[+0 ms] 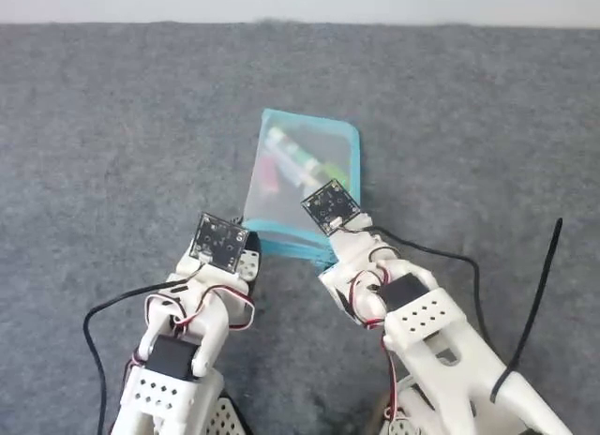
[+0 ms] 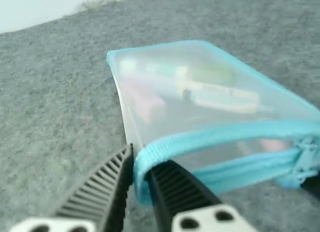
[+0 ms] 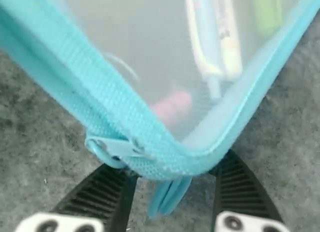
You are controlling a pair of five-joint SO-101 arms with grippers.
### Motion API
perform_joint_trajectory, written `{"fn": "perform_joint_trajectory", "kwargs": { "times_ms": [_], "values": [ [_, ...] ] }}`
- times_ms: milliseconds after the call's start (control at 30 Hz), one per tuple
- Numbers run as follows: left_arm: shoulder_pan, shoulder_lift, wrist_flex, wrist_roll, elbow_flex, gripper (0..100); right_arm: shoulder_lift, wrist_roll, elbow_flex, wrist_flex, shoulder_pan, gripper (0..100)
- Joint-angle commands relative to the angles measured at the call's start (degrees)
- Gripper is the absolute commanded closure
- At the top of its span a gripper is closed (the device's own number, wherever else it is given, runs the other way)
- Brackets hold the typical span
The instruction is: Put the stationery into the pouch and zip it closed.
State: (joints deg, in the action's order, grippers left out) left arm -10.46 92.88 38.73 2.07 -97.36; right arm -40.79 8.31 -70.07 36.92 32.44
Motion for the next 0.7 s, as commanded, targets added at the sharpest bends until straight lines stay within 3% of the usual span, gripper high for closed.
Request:
{"fn": "perform_joint_trajectory", "kwargs": {
  "times_ms": [0, 367, 567, 667],
  "values": [
    [-1.6, 1.1, -4.7, -4.1, 2.0, 99, -1.3, -0.6, 2.4, -1.5, 1.2, 78.6],
    [-1.6, 1.1, -4.8, -4.5, 1.8, 99, -1.3, -0.8, 9.8, 3.6, 2.0, 79.9],
    [-1.6, 1.1, -4.8, -4.5, 1.7, 99, -1.9, -0.5, 11.3, 5.3, 1.9, 99.5],
    [-1.6, 1.1, -4.9, -4.5, 1.7, 99, -2.3, -1.1, 13.2, 6.7, 1.9, 91.7]
  ]
}}
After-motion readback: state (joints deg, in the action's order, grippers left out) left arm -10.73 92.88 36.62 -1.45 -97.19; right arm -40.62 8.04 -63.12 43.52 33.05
